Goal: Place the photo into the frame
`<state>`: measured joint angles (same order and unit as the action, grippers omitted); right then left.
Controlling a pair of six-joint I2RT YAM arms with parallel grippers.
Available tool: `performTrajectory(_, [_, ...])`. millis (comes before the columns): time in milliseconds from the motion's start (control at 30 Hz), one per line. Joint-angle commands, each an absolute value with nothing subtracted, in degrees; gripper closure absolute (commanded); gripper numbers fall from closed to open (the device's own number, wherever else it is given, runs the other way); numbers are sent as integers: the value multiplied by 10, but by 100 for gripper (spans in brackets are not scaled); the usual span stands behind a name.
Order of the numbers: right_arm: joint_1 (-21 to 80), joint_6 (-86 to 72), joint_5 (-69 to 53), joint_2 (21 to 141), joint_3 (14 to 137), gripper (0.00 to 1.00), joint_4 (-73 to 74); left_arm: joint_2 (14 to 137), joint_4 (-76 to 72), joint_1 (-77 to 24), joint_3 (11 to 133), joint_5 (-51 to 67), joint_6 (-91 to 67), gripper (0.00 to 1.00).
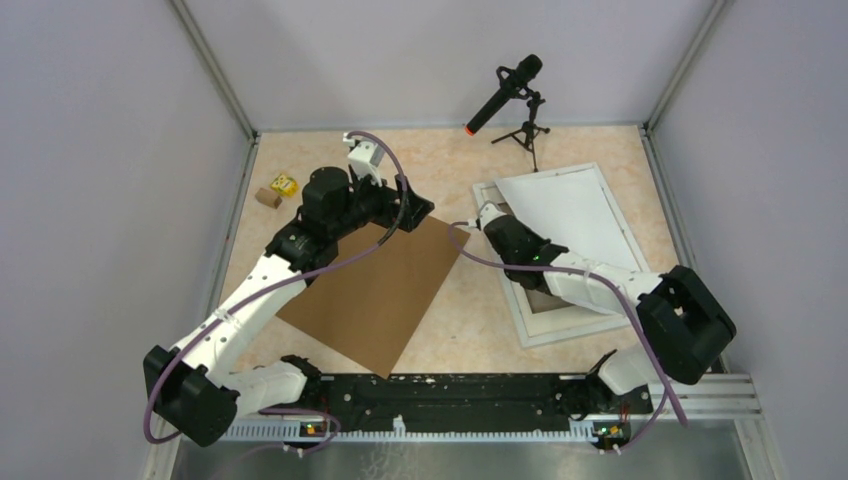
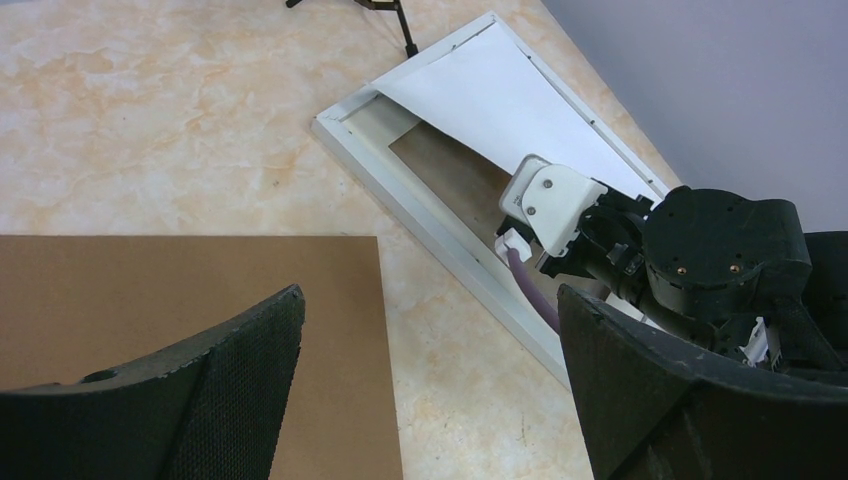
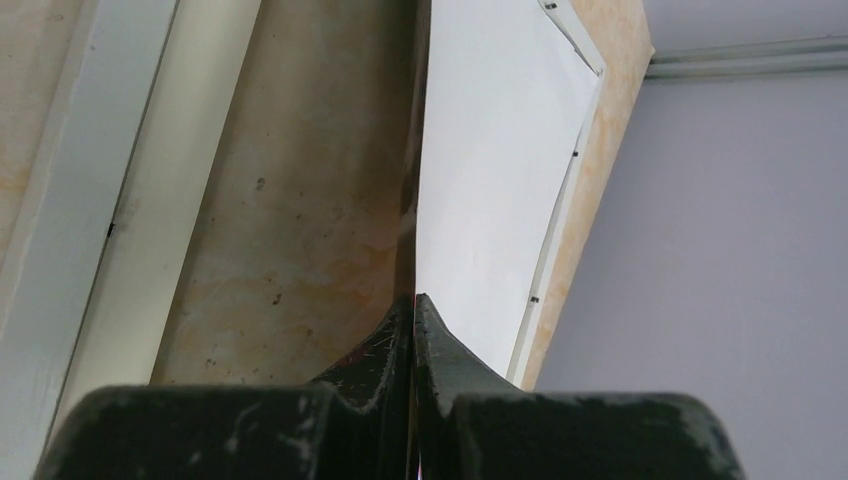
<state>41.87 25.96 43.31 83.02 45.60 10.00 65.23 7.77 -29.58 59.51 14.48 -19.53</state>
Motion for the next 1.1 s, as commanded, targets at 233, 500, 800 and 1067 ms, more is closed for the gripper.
performTrajectory(233, [424,263,436,847,446,91,31,655,51,-298,593,155,-196,2])
performTrajectory(500, [424,235,438,869,468,60,72,662,49,-298,591,159,-200,2])
performTrajectory(800, [434,99,368,856,521,28,225,661,47,-298,589,165,-202,2])
performTrajectory(1067, [436,-36,283,790,521,21,304,661,42,-298,586,165,-205,2])
